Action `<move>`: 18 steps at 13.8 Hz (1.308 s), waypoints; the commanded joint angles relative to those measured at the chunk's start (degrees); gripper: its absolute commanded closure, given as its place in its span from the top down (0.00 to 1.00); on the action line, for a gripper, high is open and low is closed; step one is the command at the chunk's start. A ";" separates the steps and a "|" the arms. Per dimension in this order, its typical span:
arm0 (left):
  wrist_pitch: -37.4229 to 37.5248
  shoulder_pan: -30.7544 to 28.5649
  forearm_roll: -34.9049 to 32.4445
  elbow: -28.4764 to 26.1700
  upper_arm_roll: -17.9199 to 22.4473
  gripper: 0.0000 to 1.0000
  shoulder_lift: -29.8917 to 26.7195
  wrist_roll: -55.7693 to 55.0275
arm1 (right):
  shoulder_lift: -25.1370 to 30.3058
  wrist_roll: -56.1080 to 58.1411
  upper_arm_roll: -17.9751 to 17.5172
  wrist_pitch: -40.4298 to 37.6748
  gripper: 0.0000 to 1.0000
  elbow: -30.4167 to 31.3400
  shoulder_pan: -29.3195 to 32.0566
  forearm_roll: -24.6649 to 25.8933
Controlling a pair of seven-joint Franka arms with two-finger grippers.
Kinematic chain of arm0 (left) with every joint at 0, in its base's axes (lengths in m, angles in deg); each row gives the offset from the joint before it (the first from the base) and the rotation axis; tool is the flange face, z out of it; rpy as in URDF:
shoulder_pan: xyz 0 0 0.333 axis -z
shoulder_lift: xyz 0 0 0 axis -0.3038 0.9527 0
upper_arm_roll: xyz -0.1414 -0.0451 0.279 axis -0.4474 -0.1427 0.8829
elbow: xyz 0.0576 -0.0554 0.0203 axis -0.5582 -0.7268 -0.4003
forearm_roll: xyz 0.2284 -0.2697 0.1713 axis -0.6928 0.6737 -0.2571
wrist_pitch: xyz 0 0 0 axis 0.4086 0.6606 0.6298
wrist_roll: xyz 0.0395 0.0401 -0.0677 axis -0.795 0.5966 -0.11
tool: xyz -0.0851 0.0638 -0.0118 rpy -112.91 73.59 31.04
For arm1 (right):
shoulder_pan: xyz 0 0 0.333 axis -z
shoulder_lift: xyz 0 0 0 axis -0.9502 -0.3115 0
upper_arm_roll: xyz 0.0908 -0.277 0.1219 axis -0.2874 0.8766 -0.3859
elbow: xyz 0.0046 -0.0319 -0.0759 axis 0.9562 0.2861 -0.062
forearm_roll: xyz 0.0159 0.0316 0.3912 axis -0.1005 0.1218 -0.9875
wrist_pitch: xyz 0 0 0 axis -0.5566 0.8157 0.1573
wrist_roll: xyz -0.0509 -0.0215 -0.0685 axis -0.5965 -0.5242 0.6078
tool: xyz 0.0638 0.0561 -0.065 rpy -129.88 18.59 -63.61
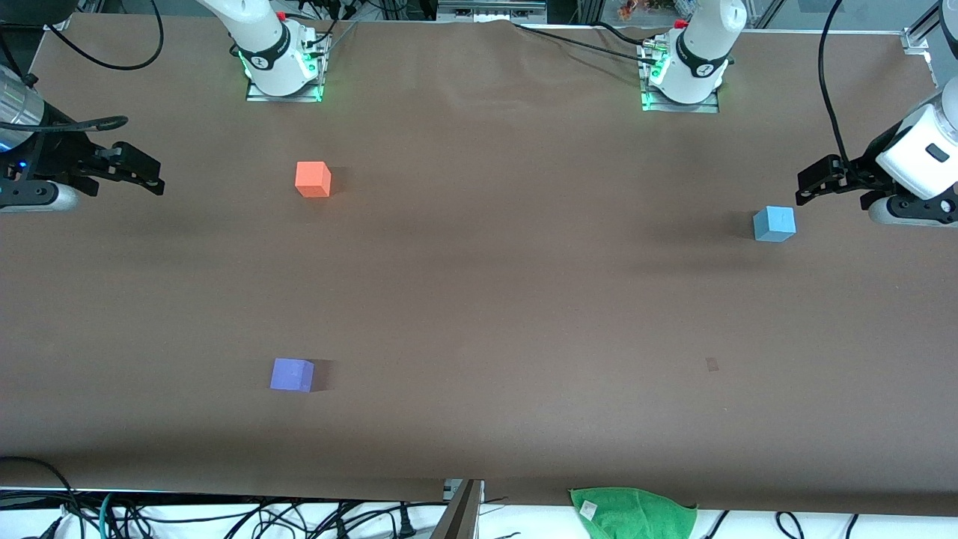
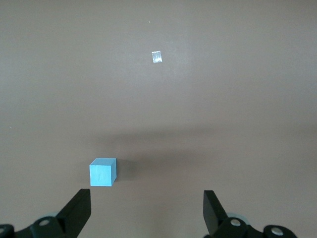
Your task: Place blue block between orange and purple blocks
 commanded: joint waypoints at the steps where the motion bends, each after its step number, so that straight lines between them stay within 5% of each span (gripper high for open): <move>1: 1.44 0.24 -0.92 1.93 0.06 1.00 0.77 -0.51 | -0.02 0.05 -0.08 -0.47 1.00 -0.54 0.23 -0.87; 12: 8.39 -3.27 -5.40 -0.35 0.59 1.00 4.10 4.13 | -0.02 0.05 0.00 -0.38 1.00 -0.54 0.23 -0.87; 18: -8.98 -10.47 -8.04 -15.01 0.32 1.00 5.35 11.68 | -0.02 0.05 0.00 -0.46 1.00 -0.54 0.23 -0.87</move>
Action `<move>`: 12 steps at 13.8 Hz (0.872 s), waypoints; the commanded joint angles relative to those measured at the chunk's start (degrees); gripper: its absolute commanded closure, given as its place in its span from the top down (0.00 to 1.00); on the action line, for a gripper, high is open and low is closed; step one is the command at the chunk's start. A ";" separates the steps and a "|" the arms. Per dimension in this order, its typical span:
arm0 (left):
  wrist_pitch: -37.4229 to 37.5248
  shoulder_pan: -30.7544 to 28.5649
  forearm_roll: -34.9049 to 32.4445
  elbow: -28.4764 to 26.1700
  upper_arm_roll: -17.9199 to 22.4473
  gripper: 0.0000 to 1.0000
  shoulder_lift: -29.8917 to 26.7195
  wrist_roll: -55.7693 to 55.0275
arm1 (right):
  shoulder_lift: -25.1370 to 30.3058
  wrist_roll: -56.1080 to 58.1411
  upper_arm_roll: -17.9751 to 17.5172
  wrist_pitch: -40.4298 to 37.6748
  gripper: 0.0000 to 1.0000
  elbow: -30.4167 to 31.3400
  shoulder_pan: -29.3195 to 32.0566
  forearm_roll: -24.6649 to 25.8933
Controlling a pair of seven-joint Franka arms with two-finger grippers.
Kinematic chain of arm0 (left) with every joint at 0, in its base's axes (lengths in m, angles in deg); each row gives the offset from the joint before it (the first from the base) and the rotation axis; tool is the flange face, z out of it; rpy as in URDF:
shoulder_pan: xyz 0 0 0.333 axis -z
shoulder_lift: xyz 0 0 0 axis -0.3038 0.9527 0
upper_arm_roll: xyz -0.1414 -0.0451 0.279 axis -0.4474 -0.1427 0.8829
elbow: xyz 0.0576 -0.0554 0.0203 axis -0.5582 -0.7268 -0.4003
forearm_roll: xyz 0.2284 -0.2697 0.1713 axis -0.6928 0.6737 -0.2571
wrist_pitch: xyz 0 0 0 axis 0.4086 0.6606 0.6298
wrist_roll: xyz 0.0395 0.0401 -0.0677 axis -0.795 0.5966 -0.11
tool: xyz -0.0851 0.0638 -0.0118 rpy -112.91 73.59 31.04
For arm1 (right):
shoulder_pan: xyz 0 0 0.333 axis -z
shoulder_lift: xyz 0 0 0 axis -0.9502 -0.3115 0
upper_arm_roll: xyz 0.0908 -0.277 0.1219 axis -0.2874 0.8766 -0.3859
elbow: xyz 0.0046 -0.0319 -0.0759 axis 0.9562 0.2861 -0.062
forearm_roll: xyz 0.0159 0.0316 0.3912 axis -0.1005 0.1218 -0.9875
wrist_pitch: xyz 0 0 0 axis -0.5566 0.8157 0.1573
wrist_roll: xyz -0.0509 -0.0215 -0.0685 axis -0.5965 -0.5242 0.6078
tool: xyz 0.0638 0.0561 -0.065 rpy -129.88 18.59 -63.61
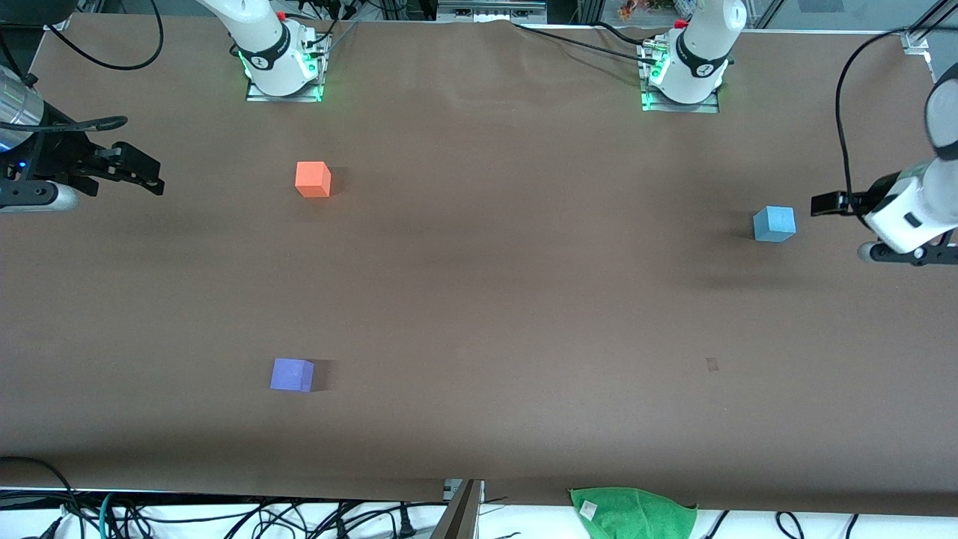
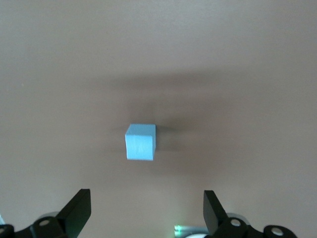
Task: Place blue block between orange and purple blocks
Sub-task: 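Reach the left gripper down over the light-blue cube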
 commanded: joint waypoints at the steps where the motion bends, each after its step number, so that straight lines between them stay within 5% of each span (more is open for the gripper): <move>1: -10.37 -3.16 -1.09 -9.39 -0.56 1.00 -2.41 5.47 | -0.02 0.06 -0.02 -0.38 1.00 -0.55 0.23 -0.87; 6: -33.23 -6.94 -0.91 -27.93 -0.73 1.00 -4.08 6.10 | -0.02 0.06 -0.02 -0.38 1.00 -0.55 0.23 -0.87; 12: -45.01 -7.03 -1.35 -37.97 -0.73 1.00 -3.55 6.19 | -0.02 0.14 0.07 -0.29 1.00 -0.55 0.31 -0.87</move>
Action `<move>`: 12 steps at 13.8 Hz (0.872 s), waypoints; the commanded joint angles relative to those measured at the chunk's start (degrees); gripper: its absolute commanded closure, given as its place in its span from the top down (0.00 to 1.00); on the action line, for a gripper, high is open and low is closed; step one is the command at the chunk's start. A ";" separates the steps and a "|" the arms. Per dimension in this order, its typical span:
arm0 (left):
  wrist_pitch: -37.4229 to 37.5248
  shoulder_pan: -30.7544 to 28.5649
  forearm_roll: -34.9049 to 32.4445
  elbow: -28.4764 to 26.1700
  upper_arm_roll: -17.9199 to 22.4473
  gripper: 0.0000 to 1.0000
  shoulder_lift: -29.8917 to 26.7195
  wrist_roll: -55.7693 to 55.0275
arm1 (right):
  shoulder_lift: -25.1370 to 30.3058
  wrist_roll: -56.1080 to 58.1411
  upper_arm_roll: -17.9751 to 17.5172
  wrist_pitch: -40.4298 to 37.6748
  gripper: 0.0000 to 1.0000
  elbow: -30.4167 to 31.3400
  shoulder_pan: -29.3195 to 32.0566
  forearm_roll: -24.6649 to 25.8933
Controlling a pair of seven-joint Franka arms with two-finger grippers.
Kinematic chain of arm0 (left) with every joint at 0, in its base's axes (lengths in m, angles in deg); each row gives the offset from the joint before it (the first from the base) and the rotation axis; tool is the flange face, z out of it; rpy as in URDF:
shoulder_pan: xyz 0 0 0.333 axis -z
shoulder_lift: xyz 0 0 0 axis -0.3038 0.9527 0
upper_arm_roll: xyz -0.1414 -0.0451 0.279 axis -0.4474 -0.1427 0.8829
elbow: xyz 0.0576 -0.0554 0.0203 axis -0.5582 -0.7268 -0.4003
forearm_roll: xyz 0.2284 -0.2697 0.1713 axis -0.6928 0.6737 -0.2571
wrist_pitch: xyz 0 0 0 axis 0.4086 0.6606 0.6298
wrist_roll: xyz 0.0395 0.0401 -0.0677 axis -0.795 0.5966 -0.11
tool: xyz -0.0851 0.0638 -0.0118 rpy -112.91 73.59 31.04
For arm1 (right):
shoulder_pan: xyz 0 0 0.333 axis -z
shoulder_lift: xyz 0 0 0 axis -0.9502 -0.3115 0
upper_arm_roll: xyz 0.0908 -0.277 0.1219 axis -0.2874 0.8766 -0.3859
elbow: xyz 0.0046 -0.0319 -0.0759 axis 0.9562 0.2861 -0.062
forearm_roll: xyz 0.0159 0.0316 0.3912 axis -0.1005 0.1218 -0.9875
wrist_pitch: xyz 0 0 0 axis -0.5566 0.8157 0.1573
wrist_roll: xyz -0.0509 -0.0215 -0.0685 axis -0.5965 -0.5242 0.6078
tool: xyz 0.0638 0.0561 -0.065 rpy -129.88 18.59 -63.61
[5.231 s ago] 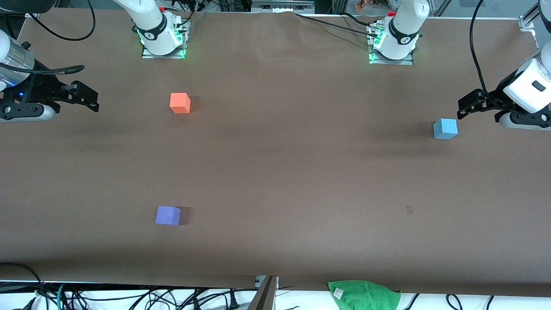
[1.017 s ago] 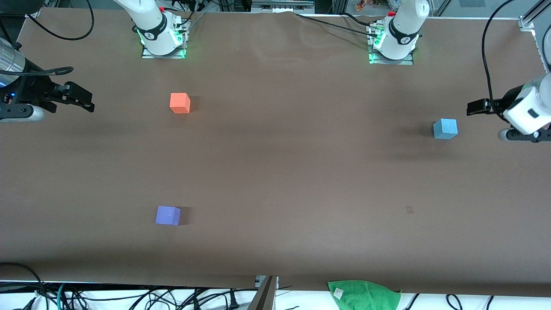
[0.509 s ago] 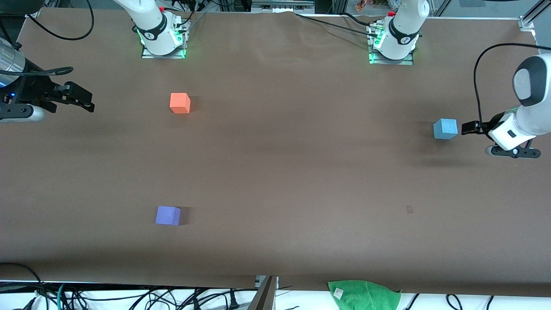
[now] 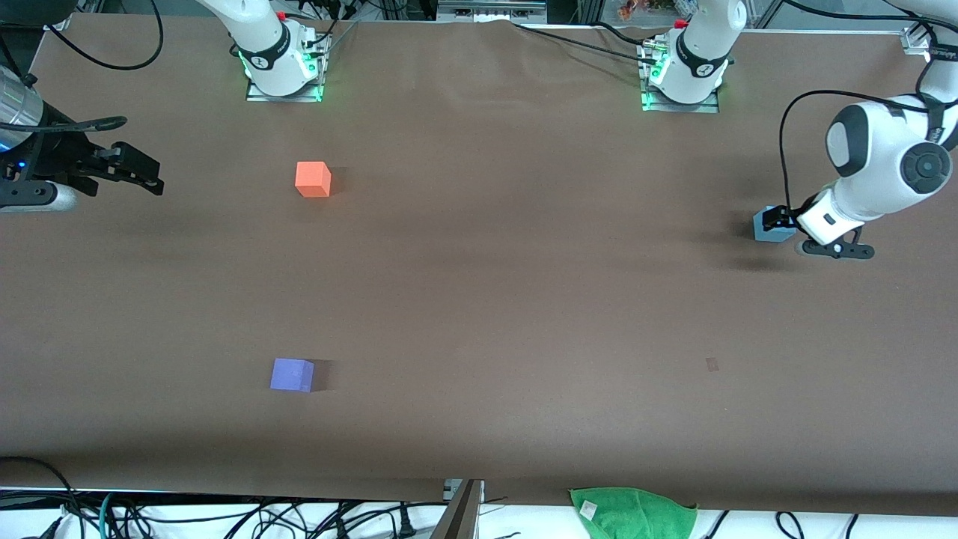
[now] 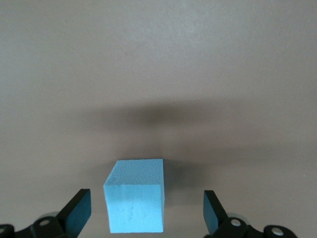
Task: Place blue block between orange and purple blocks
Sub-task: 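Reach the left gripper down over the light-blue cube, then close the left gripper on the light-blue cube and lift it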
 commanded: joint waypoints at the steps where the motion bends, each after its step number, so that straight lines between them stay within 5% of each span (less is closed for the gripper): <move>1: -5.95 -0.46 -1.33 -6.07 -0.35 1.00 -2.07 0.90 | -0.11 0.14 0.02 -0.22 1.00 -0.55 0.29 -0.86; 12: -9.48 -3.62 -8.01 -5.83 -0.17 1.00 2.15 0.72 | -0.02 0.14 0.02 -0.04 1.00 -0.55 0.29 -0.95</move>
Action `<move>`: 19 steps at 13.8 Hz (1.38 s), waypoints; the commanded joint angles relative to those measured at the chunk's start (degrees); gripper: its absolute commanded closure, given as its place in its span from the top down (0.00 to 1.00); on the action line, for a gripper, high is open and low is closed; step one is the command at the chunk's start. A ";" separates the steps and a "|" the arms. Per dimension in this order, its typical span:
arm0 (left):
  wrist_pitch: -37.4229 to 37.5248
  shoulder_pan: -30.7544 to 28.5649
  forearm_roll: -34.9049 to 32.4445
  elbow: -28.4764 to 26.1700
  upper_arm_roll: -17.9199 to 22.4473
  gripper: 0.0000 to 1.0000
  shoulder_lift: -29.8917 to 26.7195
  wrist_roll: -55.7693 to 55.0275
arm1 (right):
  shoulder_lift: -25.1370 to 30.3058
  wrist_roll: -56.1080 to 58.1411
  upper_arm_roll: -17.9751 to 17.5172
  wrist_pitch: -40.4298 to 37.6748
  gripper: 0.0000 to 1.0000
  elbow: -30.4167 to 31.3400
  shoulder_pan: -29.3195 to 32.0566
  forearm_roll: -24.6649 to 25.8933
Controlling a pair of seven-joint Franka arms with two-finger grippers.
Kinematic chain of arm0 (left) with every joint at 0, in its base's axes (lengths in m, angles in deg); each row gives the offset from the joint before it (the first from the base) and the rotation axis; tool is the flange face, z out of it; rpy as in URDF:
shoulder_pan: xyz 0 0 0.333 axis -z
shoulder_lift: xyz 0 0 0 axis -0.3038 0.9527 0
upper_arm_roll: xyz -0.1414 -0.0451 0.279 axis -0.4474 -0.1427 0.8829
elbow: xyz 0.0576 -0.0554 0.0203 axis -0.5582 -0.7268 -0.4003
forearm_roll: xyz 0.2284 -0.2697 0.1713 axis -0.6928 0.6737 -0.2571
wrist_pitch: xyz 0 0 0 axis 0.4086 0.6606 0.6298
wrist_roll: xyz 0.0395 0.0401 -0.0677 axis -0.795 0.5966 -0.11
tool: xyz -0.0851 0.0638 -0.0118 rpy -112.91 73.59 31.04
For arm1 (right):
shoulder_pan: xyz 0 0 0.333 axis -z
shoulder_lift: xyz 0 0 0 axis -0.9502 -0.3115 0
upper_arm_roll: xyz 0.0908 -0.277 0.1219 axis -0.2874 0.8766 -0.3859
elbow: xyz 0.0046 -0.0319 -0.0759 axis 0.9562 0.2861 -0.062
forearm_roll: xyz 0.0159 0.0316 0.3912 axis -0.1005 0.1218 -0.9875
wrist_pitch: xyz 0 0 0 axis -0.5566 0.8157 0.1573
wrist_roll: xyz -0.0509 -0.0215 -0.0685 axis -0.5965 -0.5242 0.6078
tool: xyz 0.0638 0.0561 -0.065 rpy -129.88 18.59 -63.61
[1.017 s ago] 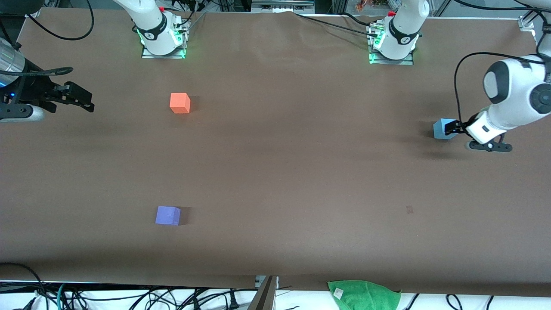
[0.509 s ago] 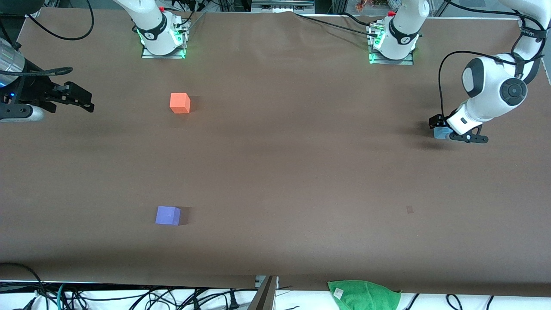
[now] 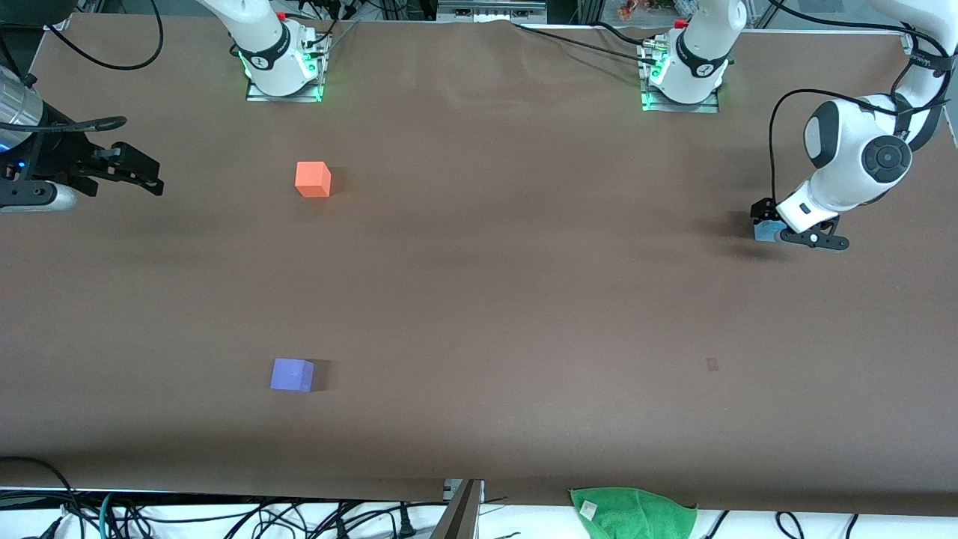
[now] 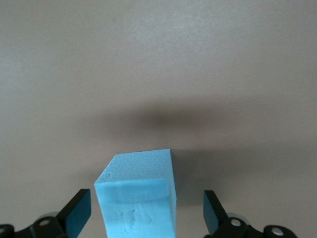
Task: Place blue block between orange and purple blocks
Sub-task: 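Close the left gripper on the light-blue cube and lift it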
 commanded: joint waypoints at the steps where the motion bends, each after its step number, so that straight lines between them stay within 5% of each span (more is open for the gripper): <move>1: -2.67 -2.61 -1.47 0.00 -0.36 1.00 2.27 0.28 | -0.02 0.14 0.01 -0.11 1.00 -0.55 0.29 -0.95; 4: -4.53 -3.50 -1.47 0.00 -0.36 0.93 4.39 0.45 | -0.02 0.14 0.01 -0.11 1.00 -0.55 0.29 -0.95; 8: -6.64 -4.38 -1.21 0.09 -0.54 0.34 6.85 -0.08 | -0.02 0.14 0.01 -0.11 1.00 -0.55 0.29 -0.95; 13: -2.27 -4.29 -0.85 2.10 -1.94 0.32 4.23 -0.08 | -0.11 0.14 0.10 -0.11 1.00 -0.55 0.29 -0.95; 19: 22.76 -3.85 -0.50 19.83 -10.45 0.34 1.40 -0.95 | -0.11 0.14 0.10 -0.11 1.00 -0.55 0.47 -0.95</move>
